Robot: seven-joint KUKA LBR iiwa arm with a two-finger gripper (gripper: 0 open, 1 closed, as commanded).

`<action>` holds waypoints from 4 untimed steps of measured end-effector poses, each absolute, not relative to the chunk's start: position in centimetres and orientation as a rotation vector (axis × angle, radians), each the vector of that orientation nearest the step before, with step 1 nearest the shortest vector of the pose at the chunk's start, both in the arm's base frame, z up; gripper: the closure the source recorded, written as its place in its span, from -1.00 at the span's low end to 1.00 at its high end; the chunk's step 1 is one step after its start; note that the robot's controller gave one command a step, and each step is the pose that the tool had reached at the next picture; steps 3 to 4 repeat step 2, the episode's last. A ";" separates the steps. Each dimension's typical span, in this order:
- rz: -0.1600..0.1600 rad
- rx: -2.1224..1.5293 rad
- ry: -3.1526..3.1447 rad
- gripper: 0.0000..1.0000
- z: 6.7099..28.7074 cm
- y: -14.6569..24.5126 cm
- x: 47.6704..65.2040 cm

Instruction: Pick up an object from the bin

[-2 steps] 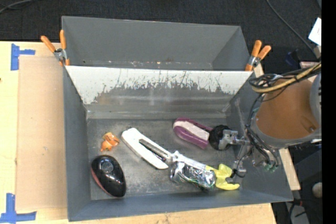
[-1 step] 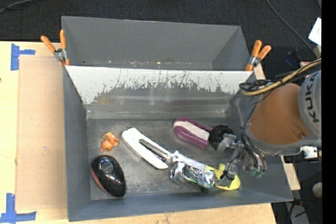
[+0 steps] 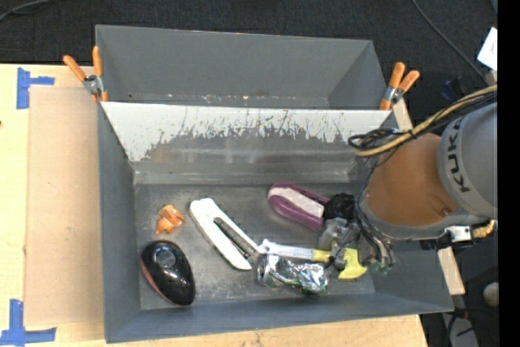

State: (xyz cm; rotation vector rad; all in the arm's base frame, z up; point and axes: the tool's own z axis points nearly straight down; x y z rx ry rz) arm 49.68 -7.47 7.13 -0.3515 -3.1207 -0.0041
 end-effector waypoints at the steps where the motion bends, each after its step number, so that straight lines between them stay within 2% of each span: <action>1: -0.004 -0.351 -3.121 1.00 7.1 -7.5 49.7; 2: -0.009 -0.389 -3.105 1.00 9.0 -8.8 50.5; 4: -0.009 -0.389 -3.105 1.00 9.0 -8.8 50.5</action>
Offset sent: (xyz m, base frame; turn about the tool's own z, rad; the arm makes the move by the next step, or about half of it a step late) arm 0.0310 -0.0478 0.0633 0.0756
